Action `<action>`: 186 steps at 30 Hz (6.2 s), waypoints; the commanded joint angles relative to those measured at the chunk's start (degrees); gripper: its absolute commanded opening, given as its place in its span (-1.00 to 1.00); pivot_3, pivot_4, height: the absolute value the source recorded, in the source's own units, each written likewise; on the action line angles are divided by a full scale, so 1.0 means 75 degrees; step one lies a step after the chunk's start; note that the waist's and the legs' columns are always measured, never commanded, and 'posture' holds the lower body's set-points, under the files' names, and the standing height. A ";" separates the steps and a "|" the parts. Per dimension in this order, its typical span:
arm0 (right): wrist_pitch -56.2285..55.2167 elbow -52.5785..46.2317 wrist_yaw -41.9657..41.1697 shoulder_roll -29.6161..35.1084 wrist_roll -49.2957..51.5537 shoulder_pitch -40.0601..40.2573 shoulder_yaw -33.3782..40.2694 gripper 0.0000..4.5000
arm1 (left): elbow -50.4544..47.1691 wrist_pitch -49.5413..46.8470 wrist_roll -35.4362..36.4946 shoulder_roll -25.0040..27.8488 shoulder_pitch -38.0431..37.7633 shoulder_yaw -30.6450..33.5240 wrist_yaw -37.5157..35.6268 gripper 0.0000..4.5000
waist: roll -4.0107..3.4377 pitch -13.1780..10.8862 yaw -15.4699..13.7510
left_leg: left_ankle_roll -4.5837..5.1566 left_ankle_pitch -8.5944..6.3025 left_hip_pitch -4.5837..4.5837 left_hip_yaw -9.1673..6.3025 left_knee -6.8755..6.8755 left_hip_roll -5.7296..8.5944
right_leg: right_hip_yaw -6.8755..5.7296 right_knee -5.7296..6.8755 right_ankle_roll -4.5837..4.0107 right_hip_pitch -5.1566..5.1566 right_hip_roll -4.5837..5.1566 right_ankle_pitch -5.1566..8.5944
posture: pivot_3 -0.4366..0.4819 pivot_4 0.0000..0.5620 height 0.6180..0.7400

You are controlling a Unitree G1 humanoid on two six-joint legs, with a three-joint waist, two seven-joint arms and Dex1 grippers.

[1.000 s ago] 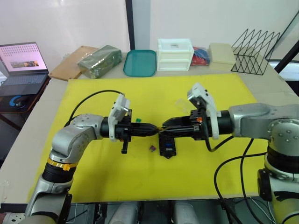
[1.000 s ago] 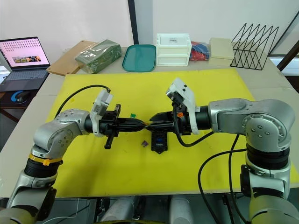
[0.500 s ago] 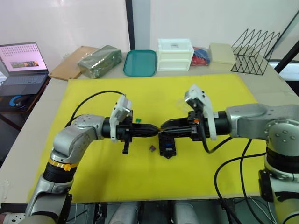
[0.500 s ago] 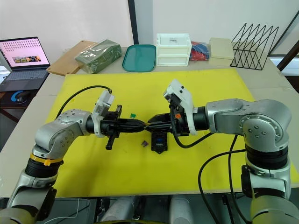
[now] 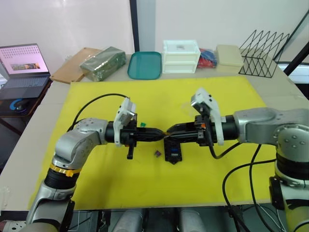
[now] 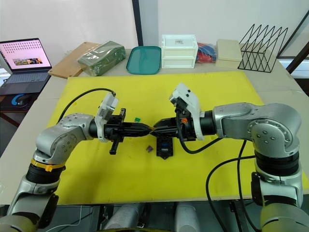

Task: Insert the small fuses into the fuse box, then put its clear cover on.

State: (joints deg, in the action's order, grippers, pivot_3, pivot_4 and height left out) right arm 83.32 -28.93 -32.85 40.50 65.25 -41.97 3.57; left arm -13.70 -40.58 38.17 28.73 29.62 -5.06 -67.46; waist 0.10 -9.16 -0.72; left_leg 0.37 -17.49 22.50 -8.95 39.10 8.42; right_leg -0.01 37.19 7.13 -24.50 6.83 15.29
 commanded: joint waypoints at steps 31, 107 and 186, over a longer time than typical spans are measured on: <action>-0.2304 -0.0555 -0.1426 0.1735 -0.2123 0.0643 -0.1566 -1.00 | 0.0659 0.1903 -0.2398 0.0845 -0.0417 -0.1694 0.0220 0.98 | -0.0001 -0.0001 -0.0004 | 0.0000 0.0000 0.0000 0.0003 -0.0007 0.0000 | -0.0001 -0.0007 0.0000 -0.0001 0.0000 0.0000 | -0.05 -0.47 1.00; -0.5598 0.1139 -0.4341 0.1324 -0.6112 0.1137 -0.2491 -0.43 | 0.0985 0.2813 -0.3165 0.0122 -0.0508 -0.1666 0.0326 1.00 | 0.0000 -0.0001 -0.0008 | 0.0000 0.0000 -0.0001 0.0000 -0.0004 0.0000 | -0.0002 -0.0005 0.0000 0.0000 -0.0002 0.0000 | -0.05 -0.47 1.00; -0.4246 -0.1419 -0.1867 0.1305 -0.4411 0.6738 0.2887 0.99 | -0.1490 0.0191 -0.1150 0.2013 -0.4134 0.2911 0.2456 1.00 | -0.0004 0.0002 -0.0219 | -0.0002 -0.0001 -0.0019 0.0002 -0.0012 -0.0004 | 0.0003 -0.0010 -0.0001 0.0020 -0.0003 0.0001 | -0.05 -0.47 1.00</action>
State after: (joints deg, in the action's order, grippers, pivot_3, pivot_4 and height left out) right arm 52.90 -37.99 -46.80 49.21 32.17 8.60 23.59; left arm -24.62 -40.69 29.25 42.92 -2.04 15.50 -48.57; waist 0.07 -9.14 -2.36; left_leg 0.35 -17.50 22.35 -8.93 39.02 8.39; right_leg 0.01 37.11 7.12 -24.33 6.81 15.29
